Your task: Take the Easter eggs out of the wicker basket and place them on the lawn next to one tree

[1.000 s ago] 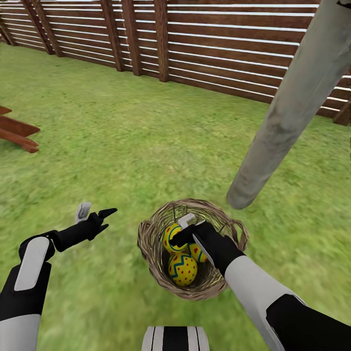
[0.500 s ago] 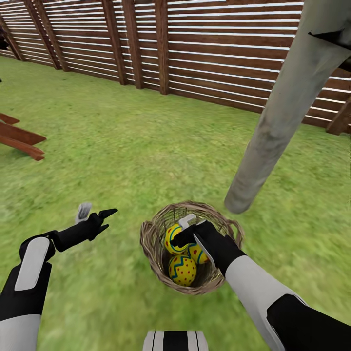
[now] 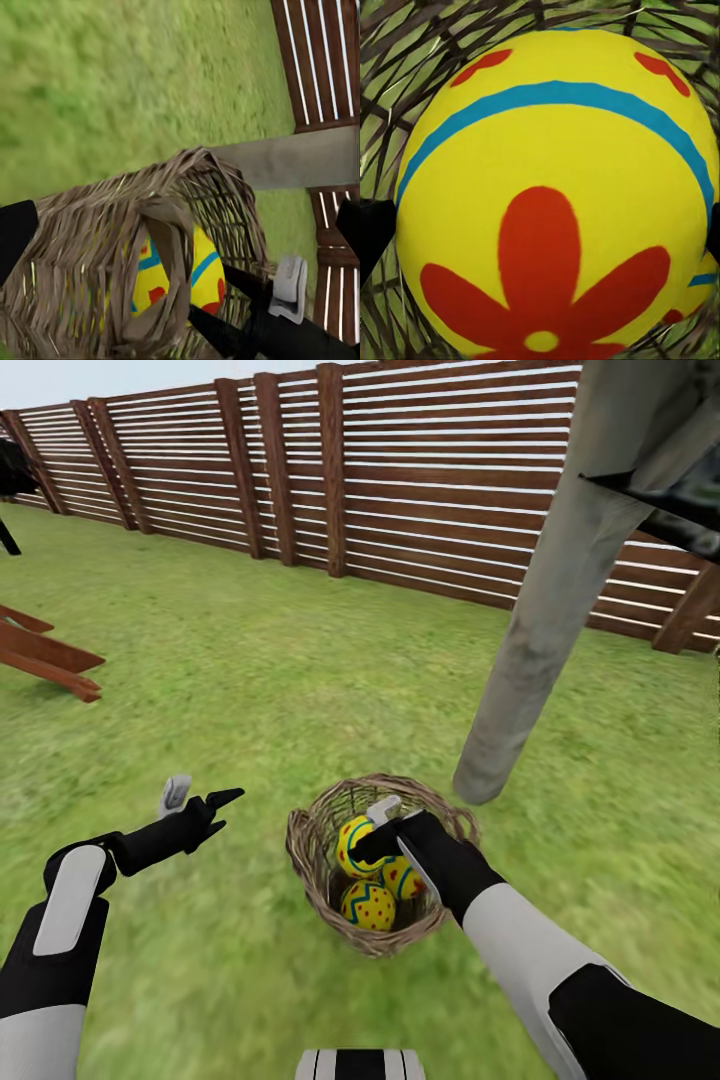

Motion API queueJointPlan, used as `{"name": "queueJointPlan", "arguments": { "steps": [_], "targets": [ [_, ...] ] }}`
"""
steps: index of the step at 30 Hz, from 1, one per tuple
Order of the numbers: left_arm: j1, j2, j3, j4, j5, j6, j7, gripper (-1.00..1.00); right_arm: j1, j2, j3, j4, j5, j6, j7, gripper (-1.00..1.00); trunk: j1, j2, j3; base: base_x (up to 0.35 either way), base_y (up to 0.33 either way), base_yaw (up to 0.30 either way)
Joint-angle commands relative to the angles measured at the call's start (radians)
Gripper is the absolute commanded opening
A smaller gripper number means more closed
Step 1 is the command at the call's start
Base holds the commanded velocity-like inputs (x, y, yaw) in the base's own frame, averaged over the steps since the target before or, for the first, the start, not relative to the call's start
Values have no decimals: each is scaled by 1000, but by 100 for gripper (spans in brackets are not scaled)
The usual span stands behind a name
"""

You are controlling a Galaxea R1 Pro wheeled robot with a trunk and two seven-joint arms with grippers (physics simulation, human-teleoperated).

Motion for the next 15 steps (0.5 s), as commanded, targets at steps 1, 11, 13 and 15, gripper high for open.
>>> {"name": "queueJointPlan", "arguments": {
  "steps": [1, 11, 13, 15],
  "targets": [
    [-1, 0, 1, -1, 5, 5, 4, 100, 0, -1, 1, -1, 3, 5, 3, -100, -1, 0, 3, -22, -20, 0],
    [-1, 1, 4, 0, 6, 5, 4, 100, 6, -28, -88, -94, 4, 172, 5, -100, -5, 2, 42, -1, -1, 0],
    [-1, 1, 4, 0, 6, 5, 4, 100, 9, -30, -92, -100, 4, 174, 5, -100, -6, 3, 50, 0, 0, 0],
    [-1, 1, 3, 0, 6, 5, 4, 100, 11, -33, -96, -115, 4, 175, 5, -100, -7, 3, 57, 0, 0, 0]
  ]
}}
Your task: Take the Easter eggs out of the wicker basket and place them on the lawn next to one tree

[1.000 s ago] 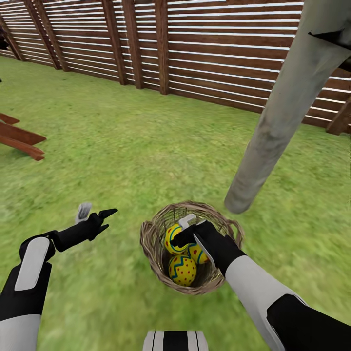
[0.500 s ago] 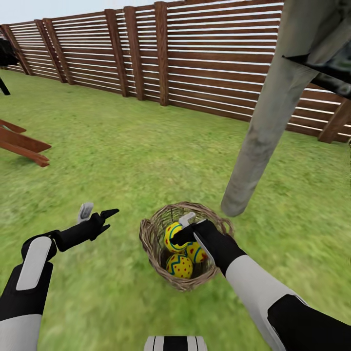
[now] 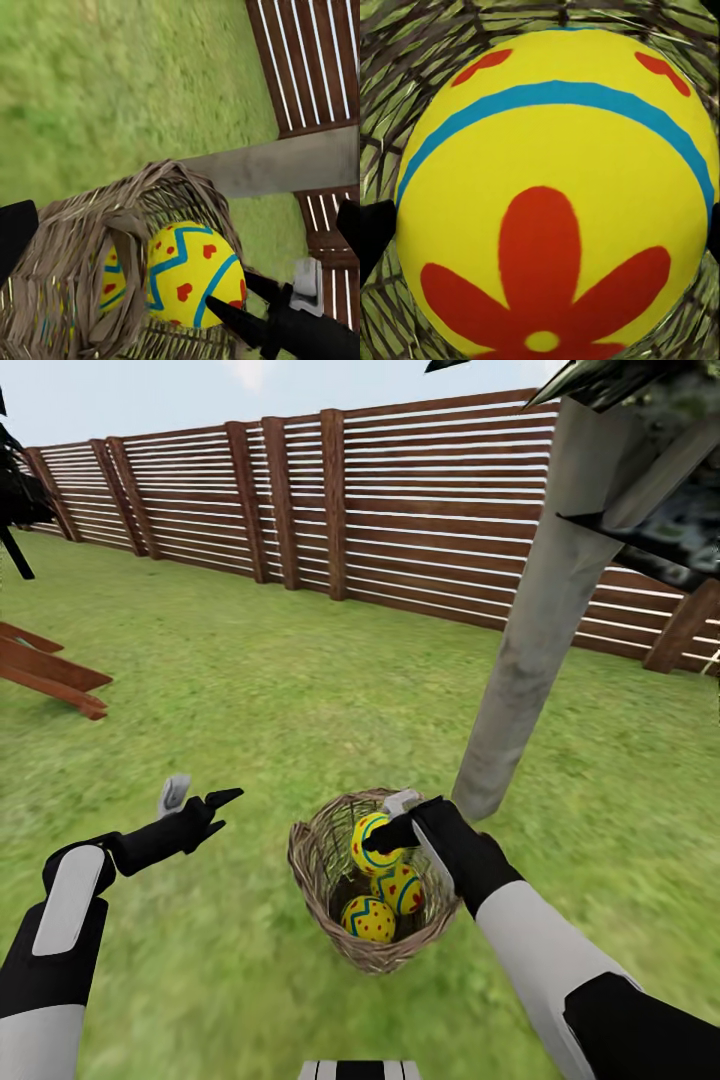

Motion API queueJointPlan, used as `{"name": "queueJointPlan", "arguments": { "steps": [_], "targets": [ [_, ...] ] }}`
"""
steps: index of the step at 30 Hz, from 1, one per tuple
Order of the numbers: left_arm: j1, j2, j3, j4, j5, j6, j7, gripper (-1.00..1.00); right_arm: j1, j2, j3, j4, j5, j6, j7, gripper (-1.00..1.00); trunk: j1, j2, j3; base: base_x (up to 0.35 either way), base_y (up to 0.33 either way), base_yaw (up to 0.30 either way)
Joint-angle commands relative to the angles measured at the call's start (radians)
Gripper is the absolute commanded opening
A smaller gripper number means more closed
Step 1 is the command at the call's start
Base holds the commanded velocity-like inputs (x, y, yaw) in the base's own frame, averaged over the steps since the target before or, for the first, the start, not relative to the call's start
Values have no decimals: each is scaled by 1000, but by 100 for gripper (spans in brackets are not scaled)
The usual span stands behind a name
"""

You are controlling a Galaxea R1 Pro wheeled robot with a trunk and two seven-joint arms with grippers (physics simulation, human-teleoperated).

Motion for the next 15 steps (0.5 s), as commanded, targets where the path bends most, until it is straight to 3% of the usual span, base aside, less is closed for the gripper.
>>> {"name": "queueJointPlan", "arguments": {
  "steps": [1, 5, 8, 11, 14, 15],
  "targets": [
    [-1, 0, 1, 0, 4, 4, 4, 100, 0, -4, -10, -34, 3, 7, 4, -100, -1, 0, 3, 0, 0, 0],
    [0, -1, 1, 0, 4, 3, 5, 100, 36, -44, -31, -256, 3, 133, 9, -100, -2, 1, 19, 0, 0, 0],
    [-1, -1, 1, 0, 4, 3, 6, 100, 89, -68, -31, -407, 0, 158, 12, -100, -4, 2, 30, 0, 0, 0],
    [-1, -1, 1, 0, 3, 3, 6, 100, 109, -73, -31, -452, -1, 161, 16, -100, -5, 2, 42, 0, 0, 0],
    [0, -2, 0, 0, 3, 3, 6, 100, 127, -85, -32, -475, 0, 188, 143, -100, -6, 3, 53, 0, 0, 0],
    [-1, -3, 0, 0, 3, 3, 6, 100, 134, -111, -31, -499, -1, 191, 228, -100, -7, 3, 57, 0, 0, 0]
  ]
}}
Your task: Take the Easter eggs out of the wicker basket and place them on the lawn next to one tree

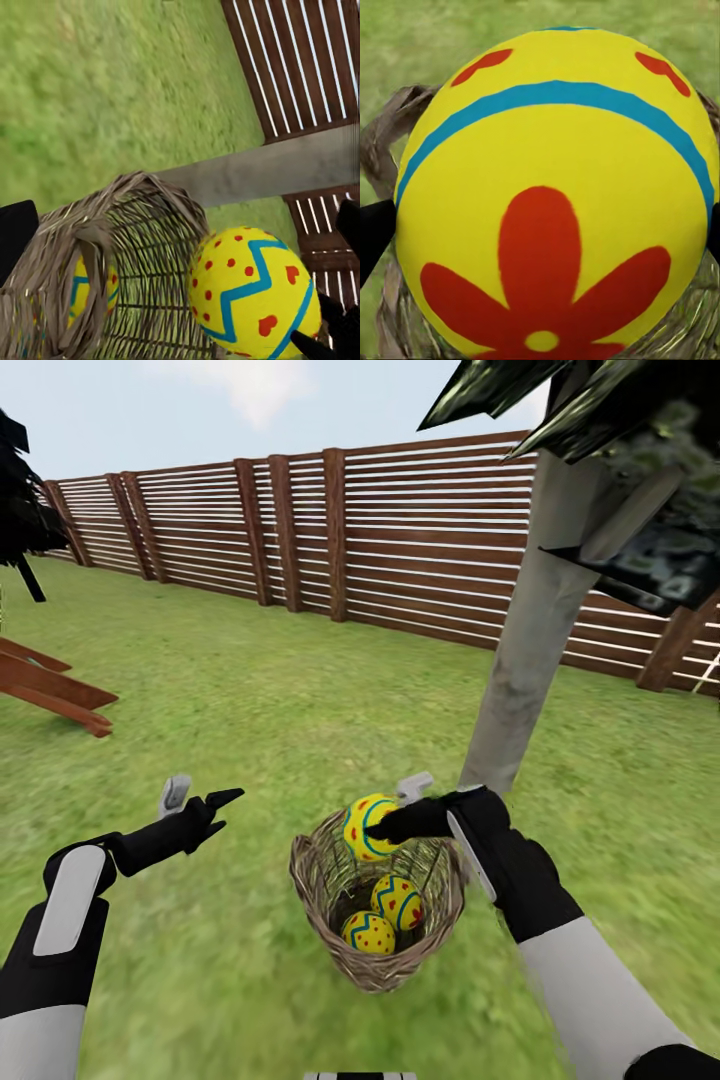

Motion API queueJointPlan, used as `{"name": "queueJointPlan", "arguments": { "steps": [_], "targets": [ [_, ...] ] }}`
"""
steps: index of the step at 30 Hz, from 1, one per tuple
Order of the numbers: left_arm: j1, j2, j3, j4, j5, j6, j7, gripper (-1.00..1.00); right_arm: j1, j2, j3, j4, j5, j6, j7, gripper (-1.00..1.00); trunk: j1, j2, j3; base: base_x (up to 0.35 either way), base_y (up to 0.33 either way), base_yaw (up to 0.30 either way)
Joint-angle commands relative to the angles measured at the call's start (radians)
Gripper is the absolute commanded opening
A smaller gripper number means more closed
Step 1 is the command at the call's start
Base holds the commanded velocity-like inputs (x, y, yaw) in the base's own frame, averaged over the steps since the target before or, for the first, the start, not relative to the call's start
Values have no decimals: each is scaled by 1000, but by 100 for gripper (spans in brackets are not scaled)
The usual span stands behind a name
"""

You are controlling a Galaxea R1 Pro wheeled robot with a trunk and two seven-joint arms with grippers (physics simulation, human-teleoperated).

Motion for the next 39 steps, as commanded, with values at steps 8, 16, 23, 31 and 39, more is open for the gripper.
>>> {"name": "queueJointPlan", "arguments": {
  "steps": [8, 16, 23, 31, 39],
  "targets": [
    [0, -2, 1, 0, 4, 5, 4, 100, 8, -134, -6, -46, 1, 5, 560, -100, -4, 2, 30, 0, 0, 0],
    [0, -5, 2, 0, 6, 4, 3, 100, 69, -146, -271, -42, 3, 2, 730, -100, -4, 2, 34, 0, 0, 0],
    [0, -7, 2, 0, 4, 3, 3, 100, 87, -144, -367, -40, 0, 0, 781, -100, -4, 2, 42, 0, 0, -150],
    [0, -2, 3, 0, 6, 3, 3, 100, 146, -146, -500, -13, 1, -2, 893, -100, -4, 2, 53, 0, 0, -204],
    [0, -2, 3, 0, 6, 3, 2, 100, 210, -148, -731, 10, 5, -4, 894, -100, -4, 2, 65, 0, 0, -204]
  ]
}}
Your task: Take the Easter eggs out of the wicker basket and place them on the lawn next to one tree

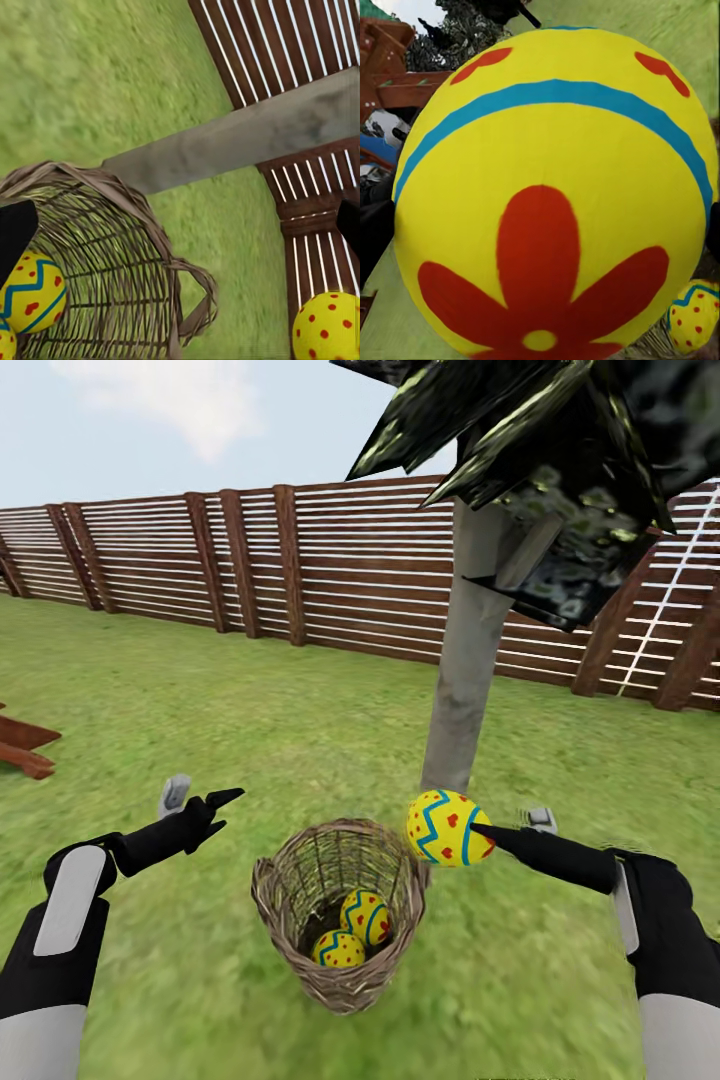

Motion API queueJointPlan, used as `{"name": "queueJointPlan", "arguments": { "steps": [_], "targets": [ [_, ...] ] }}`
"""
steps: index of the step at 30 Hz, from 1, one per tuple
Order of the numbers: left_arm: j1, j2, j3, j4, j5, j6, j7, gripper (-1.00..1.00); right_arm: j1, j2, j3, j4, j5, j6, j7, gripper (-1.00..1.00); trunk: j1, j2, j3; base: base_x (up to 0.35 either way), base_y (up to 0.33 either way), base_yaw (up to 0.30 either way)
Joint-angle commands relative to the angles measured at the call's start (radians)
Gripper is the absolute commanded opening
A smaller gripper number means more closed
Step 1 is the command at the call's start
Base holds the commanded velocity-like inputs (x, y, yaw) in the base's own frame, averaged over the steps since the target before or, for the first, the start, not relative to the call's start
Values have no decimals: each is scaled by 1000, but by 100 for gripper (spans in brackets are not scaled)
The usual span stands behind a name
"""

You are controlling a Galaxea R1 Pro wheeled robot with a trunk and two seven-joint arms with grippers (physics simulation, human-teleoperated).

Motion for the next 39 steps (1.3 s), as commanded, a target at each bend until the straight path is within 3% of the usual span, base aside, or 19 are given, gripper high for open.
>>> {"name": "queueJointPlan", "arguments": {
  "steps": [1, 6, 8, 10, 13, 16, 18, 21, 23, 25, 29, 31, 32, 34, 39],
  "targets": [
    [-1, 1, 1, -1, 5, 5, 4, 100, 0, 1, -5, 1, 3, 10, 5, -100, 0, 0, 1, 0, 0, -204],
    [0, 2, 1, -1, 4, 5, 5, 100, 1, 2, -9, 2, 10, 8, -3, -100, 0, 0, 8, 0, 0, -204],
    [0, 4, 2, -2, 5, 6, 5, 100, 1, 1, -10, 7, 19, 3, -47, -100, 0, 0, 10, 0, 0, -204],
    [-1, 6, 2, -2, 6, 6, 4, 100, 1, 2, -10, 12, 43, -33, -183, -100, 0, 0, 13, 0, 0, -204],
    [-1, 6, 0, -2, 8, 6, 4, 100, 1, 3, -10, 12, 46, -132, -348, -100, 0, 0, 17, 0, 0, -204],
    [-1, 7, -1, -2, 34, 6, 5, 100, 1, 1, -11, 6, 49, -146, -391, -100, 0, 0, 21, 0, 0, -204],
    [-1, 8, -1, -2, 41, 6, 5, 100, 1, 4, -11, 10, 63, -164, -474, -100, 0, 0, 24, 0, 0, -205],
    [0, 7, -2, -2, 43, 6, 5, 100, 2, 11, 0, 54, 83, -306, -715, -100, 0, 0, 26, 0, 0, -106],
    [0, 6, -2, -2, 50, 7, 5, 100, 3, 12, 49, 129, 145, -412, -877, -100, 0, 0, 26, 0, 0, -13],
    [0, 7, -3, -2, 80, 7, 5, 100, 3, 23, 140, 191, 199, -495, -1039, -100, 0, 0, 26, 0, 0, -3],
    [0, 7, -8, -5, 115, 8, 4, 100, 3, 47, 338, 326, 216, -648, -1309, -100, 0, 0, 26, 0, -16, 106],
    [-1, 7, -34, -6, 131, 7, 3, 100, 3, 69, 442, 395, 218, -712, -1444, -100, 0, 0, 26, 0, -211, 273],
    [-1, 7, -41, -7, 135, 7, 3, 100, 3, 73, 475, 408, 217, -728, -1494, -100, 0, 0, 26, 0, -283, 287],
    [-1, 6, -48, -7, 139, 6, 3, 100, 3, 76, 507, 420, 216, -742, -1552, -100, 0, 0, 26, 0, -309, 292],
    [0, 6, -49, -7, 140, 6, 3, 100, 3, 76, 515, 426, 213, -747, -1568, -100, 0, 0, 26, 0, -331, 293]
  ]
}}
